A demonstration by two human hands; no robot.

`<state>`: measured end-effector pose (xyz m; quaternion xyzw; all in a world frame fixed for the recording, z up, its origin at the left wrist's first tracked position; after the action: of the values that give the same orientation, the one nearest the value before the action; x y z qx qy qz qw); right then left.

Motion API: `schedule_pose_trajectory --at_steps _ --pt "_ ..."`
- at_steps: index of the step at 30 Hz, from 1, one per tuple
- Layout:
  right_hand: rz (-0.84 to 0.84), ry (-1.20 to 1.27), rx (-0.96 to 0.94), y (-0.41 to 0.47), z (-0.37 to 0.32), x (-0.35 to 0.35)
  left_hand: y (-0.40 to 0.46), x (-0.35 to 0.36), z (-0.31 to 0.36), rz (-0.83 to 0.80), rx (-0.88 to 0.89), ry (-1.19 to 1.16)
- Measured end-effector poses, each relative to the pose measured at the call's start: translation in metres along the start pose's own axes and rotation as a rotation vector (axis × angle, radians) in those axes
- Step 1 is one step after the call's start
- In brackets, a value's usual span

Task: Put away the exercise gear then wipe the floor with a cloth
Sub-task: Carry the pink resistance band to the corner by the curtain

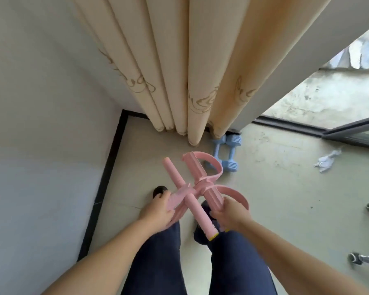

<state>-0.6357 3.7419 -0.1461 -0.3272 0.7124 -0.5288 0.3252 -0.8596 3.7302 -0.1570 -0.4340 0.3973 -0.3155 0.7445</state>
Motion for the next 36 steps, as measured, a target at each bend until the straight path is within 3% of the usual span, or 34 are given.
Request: schedule_pose_trajectory --at_steps 9,14,19,24,28,36 --pt "-0.030 0.314 0.016 0.297 0.015 0.050 0.266 0.022 -0.064 -0.095 -0.002 0.193" --pt "0.095 0.404 -0.076 0.441 0.013 0.026 0.422 0.014 -0.091 0.005 -0.003 0.327" --pt "0.296 0.454 -0.122 0.531 0.004 -0.003 0.520 -0.027 -0.095 0.201 0.033 0.349" --pt "0.407 0.428 -0.118 0.576 -0.008 -0.005 0.574 -0.039 -0.086 0.315 -0.063 0.447" --pt "0.388 0.464 -0.165 0.569 -0.004 -0.004 0.577 -0.036 -0.086 0.264 -0.120 0.382" --pt "0.383 0.367 -0.109 0.453 0.025 -0.015 0.465 -0.027 -0.057 0.107 0.085 0.363"
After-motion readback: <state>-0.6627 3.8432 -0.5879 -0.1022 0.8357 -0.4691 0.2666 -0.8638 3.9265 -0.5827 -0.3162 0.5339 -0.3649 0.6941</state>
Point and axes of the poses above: each hand's wrist, its own y-axis towards the middle knuckle, its own x-axis out of the palm, z = x × y, the point moved 4 cm from there along y, towards the middle knuckle, and after that the axes turned 12 degrees about -z, right-handed, at the moved point
